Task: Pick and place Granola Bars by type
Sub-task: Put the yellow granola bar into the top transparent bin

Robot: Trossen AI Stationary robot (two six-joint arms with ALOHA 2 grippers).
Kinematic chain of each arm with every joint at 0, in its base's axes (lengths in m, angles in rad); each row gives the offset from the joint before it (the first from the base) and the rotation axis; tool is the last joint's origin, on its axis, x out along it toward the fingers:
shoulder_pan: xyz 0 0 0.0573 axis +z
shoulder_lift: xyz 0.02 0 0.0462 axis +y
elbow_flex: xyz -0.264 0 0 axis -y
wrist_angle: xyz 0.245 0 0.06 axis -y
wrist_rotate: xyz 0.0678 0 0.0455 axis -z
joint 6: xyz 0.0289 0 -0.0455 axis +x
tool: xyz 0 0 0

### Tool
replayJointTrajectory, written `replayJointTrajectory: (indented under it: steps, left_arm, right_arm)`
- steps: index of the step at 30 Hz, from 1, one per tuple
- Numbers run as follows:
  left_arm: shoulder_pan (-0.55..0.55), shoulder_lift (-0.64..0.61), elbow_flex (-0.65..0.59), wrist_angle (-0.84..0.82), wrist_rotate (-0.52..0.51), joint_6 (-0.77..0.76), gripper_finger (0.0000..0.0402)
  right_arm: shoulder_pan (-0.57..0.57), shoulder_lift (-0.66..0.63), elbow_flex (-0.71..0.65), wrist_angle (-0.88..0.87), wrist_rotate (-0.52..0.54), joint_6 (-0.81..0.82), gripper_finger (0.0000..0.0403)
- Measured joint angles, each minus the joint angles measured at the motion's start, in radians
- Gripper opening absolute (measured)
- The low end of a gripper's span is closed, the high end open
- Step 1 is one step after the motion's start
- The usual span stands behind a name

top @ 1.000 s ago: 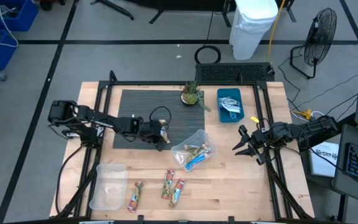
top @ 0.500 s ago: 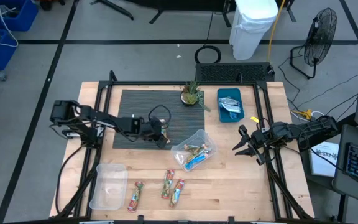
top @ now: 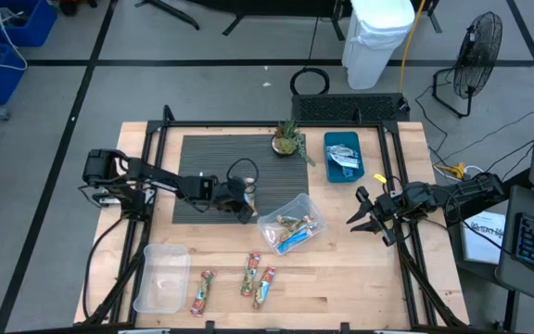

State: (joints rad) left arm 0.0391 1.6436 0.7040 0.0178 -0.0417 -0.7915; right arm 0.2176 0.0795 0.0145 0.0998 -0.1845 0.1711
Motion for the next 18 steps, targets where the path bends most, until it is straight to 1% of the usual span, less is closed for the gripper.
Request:
replayJointTrajectory:
  steps: [2, 6, 7, 14, 18]
  left_arm:
    - [0.000, 0.000, 0.000, 0.003, 0.011, 0.012, 0.0121]
    - [0.000, 0.000, 0.000, 0.005, 0.025, 0.044, 0.0031]
    - [0.000, 0.000, 0.000, 0.005, 0.024, 0.050, 0.0017]
    - [0.000, -0.002, 0.000, 0.007, 0.016, 0.114, 0.0004]
    - [0.000, -0.039, 0.000, 0.014, 0.008, 0.153, 0.0003]
  right_arm:
    - [0.000, 0.000, 0.000, 0.000, 0.000, 0.000, 0.0089]
    - [0.000, 0.000, 0.000, 0.000, 0.000, 0.000, 0.0089]
    - [0.000, 0.000, 0.000, 0.000, 0.000, 0.000, 0.0089]
    - [0.000, 0.000, 0.000, 0.000, 0.000, 0.000, 0.0089]
    - [0.000, 0.000, 0.000, 0.000, 0.000, 0.000, 0.0089]
